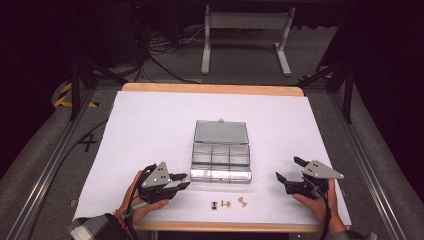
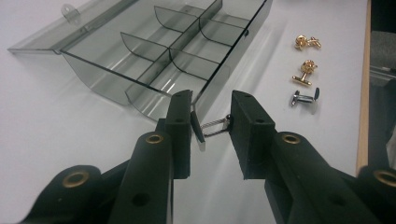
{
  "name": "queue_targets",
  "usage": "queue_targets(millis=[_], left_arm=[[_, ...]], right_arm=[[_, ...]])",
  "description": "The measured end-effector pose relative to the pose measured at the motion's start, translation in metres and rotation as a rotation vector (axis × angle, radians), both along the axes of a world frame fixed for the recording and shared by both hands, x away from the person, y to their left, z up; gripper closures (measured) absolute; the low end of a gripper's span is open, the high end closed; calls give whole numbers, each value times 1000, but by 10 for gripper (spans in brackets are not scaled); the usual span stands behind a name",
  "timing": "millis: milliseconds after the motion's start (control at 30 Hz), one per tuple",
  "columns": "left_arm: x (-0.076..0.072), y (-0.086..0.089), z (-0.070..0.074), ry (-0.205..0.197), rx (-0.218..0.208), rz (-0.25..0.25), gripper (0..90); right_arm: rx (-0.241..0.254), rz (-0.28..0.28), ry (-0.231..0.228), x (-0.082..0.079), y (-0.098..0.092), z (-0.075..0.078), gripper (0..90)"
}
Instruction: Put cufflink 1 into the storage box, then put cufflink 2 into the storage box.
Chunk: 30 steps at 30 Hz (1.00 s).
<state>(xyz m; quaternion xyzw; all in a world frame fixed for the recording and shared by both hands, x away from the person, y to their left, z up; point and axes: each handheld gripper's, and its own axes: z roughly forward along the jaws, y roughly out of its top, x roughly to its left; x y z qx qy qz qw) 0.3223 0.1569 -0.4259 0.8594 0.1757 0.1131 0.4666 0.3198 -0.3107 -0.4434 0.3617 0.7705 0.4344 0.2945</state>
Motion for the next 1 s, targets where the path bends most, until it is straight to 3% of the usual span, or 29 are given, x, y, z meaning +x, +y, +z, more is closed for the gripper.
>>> queue_targets(millis=[300, 533, 600, 1000], left_arm=[[13, -4, 16, -40, -54, 13, 704], [26, -15, 25, -75, -49, 13, 704], [31, -17, 27, -67, -62, 16, 704], [52, -30, 23, -56, -42, 23, 704]], right_arm=[[3, -4, 11, 1, 0, 0, 154], [-3, 0, -6, -1, 0, 0, 149], [-3, 3, -8, -1, 0, 0, 149], [-25, 6, -4, 0, 2, 0, 149]])
